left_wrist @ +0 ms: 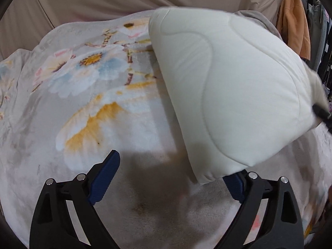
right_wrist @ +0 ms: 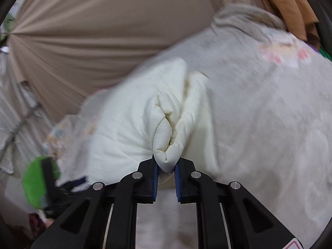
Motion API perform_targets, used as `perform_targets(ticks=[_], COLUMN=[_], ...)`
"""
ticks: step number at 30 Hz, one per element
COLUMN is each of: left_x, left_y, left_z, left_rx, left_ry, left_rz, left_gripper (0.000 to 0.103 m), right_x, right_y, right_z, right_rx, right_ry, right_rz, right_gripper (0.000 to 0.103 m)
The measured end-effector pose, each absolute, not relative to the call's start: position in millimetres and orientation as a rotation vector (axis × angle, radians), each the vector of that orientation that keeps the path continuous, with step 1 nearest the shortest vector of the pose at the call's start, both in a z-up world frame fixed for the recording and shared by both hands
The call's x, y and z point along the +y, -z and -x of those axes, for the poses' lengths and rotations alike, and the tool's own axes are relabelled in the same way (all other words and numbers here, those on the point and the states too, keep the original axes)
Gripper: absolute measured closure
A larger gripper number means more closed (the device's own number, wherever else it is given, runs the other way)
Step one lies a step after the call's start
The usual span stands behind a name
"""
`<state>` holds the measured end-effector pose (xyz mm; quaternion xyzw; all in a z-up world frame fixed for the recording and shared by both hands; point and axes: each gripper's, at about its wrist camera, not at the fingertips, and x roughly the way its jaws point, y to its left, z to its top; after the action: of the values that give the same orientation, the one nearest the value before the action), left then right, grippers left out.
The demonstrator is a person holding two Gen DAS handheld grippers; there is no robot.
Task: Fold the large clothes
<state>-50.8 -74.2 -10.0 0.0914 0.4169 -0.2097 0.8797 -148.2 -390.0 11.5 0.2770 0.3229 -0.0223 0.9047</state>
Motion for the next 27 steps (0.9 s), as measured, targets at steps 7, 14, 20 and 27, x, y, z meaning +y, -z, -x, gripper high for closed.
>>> perform_targets(ticks=[7,14,20,27], left_x=[-68,-40,-79,-137], left_y=[8,-46,-85,-71], left_z=[60,84,66,35], left_rx=[0.902,0.789,0.67,0.698], left_ry=[0.486,0.538,0.587,0.547], left_rz=[-0.178,-0.118,-0.124,-0.189], left_gripper=[0.014,0.014,0.013,0.013], right_x=[-395,-410,-385,-373], right_y=[33,-7,-71,-59], right_z=[141,174,162,98], right_rx=[0.775,0.699,0.59,0.679], right_ry=[0.082,0.075,0.143,0.186], right_rz=[-0.589,-0.622,-0.383,-0.221], right_gripper=[0.086,0.078,0.09,0.103])
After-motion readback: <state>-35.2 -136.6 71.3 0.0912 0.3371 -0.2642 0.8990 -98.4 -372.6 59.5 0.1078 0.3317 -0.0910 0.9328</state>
